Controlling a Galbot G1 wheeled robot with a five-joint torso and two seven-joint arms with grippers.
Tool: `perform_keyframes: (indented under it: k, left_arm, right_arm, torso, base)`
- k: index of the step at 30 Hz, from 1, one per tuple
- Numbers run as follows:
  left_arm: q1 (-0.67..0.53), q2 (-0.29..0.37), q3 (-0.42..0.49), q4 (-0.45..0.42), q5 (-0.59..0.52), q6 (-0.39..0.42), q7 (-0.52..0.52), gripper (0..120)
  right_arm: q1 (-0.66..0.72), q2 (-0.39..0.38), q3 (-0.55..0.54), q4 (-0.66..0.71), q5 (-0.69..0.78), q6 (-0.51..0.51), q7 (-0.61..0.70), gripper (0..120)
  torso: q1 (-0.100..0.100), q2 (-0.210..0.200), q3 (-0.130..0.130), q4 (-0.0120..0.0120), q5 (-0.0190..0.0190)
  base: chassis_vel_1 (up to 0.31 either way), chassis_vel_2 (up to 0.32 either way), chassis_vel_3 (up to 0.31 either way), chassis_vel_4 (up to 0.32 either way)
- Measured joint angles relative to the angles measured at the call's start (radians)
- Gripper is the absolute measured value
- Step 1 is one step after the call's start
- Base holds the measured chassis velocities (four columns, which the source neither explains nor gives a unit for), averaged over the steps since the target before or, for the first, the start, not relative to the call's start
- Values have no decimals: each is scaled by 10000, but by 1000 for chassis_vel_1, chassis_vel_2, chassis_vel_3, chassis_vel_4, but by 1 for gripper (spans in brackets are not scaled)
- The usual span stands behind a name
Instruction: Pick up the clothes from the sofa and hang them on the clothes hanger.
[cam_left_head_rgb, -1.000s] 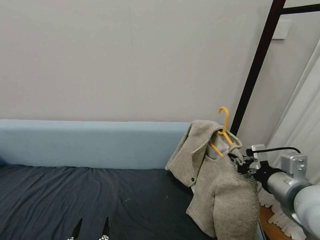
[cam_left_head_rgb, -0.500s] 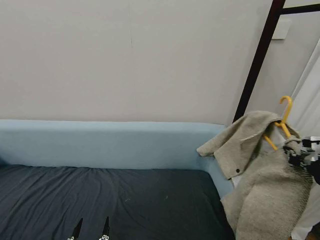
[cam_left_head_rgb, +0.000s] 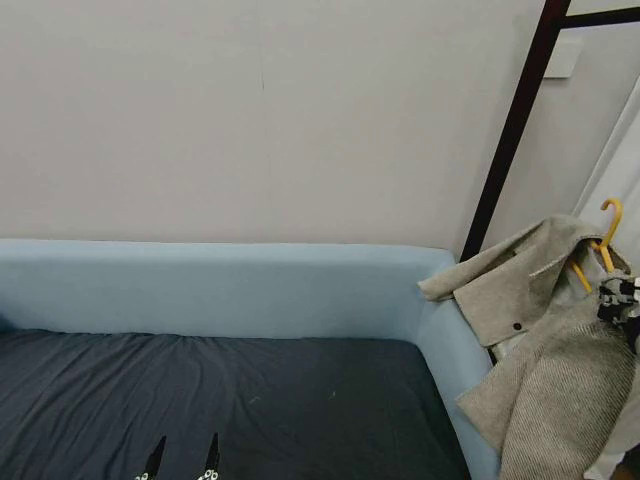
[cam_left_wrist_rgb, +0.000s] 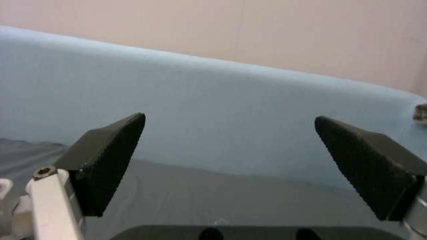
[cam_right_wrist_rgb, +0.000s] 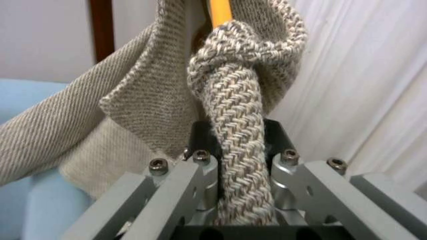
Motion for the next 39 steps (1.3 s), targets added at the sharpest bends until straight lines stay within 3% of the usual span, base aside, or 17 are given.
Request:
perform_keyframes:
  k: [5,8,11,18,24,39]
  left_arm:
    - [0,1,0,0,0,2,1,100]
    - [0,1,0,0,0,4,1,100]
    - [0,1,1,-1,-1,4,2,100]
    - [0,1,1,0,-1,4,2,100]
    - [0,1,1,0,-1,4,2,100]
    - [0,1,1,0,-1,3,2,100]
  right_arm:
    - [1140,-220,-537,-1313,-726,520,-304,8]
    - [1702,-813,-511,-1920,-982,659,-413,8]
    - [2179,-1011,-736,-2165,-1098,752,-494,8]
    - [4744,-1538,-2593,-3372,-1745,1580,-1055,8]
    - [5987,-1695,-3883,-3563,-2069,1639,-1205,8]
    - [8534,-2085,-5751,-4021,-2680,1382,-1302,8]
  torso:
    - [2,-1,1,6,-1]
    - [0,0,-1,-12,0]
    - [1,0,-1,-11,-1]
    - [1,0,-1,0,-5]
    - [1,0,-1,0,-2]
    - [-1,0,-2,-2,-3]
  base:
    - [0,0,0,0]
    - [0,0,0,0]
    - [0,0,0,0]
    - [0,0,0,0]
    - [0,0,0,0]
    - [0,0,0,0]
